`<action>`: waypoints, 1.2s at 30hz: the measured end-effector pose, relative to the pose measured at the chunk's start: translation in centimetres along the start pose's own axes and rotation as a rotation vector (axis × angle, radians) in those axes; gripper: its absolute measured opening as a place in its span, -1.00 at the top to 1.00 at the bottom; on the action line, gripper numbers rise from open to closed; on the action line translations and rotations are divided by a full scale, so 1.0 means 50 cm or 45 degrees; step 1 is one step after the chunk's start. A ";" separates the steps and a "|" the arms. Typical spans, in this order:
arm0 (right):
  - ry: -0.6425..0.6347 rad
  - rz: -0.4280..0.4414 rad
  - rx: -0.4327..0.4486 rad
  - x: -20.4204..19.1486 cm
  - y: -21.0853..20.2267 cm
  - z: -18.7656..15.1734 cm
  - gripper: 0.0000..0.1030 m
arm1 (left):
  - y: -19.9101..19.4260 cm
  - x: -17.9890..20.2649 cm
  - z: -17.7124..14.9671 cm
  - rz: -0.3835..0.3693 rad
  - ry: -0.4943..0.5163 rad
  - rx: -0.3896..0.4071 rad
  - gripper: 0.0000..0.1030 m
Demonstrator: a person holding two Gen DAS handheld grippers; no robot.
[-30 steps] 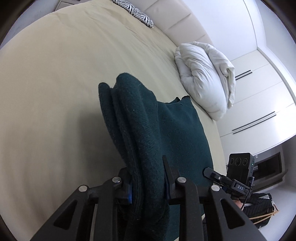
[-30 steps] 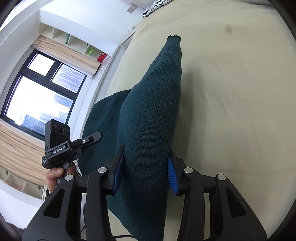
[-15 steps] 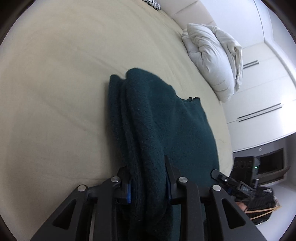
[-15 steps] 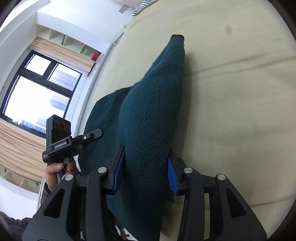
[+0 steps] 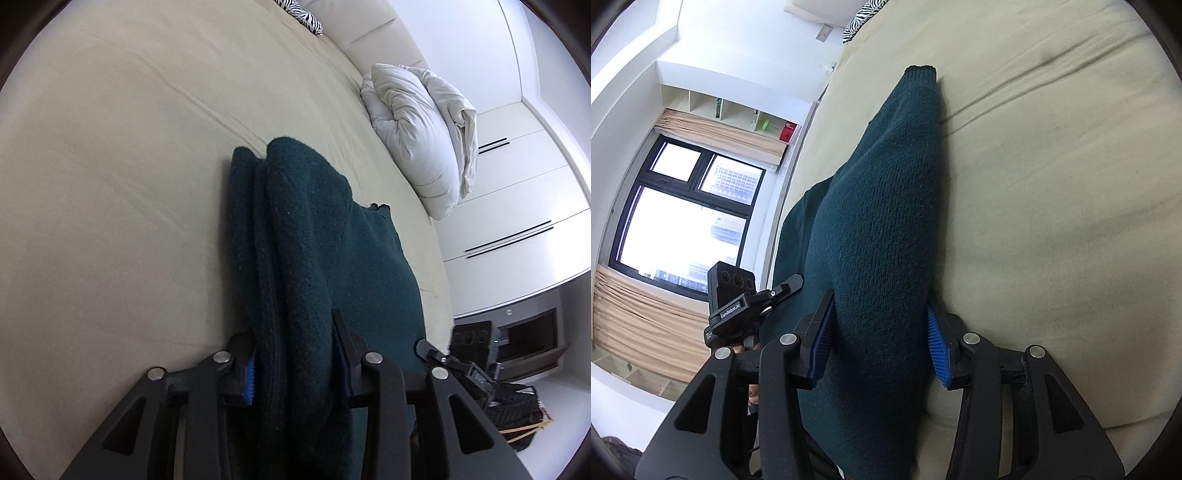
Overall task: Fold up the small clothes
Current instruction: 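Release the sweater and raise both grippers away from it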
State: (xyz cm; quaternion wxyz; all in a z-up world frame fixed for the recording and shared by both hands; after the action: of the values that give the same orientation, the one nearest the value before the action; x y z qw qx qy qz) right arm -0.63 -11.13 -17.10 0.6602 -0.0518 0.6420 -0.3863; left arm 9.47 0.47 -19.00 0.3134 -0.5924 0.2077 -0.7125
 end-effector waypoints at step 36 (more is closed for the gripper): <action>-0.641 -0.778 1.048 -0.430 -0.438 -0.045 -1.00 | -0.468 0.300 -0.070 0.860 0.599 1.075 -1.00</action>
State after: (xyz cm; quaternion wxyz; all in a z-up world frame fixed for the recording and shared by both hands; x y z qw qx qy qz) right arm -9.69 -13.01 12.23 0.6169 -0.0640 0.2174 -0.7537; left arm -0.13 6.60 6.57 0.6771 -0.1436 0.1472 -0.7066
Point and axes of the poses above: each gripper's, at about its wrist camera, not at the fingertips, and y roughly the way its jaws point, x to its right, z to its top, the point moved 9 cm from there along y, roughly the way its jaws point, and after that the axes turned 4 degrees about -x, right-handed, at the moved point
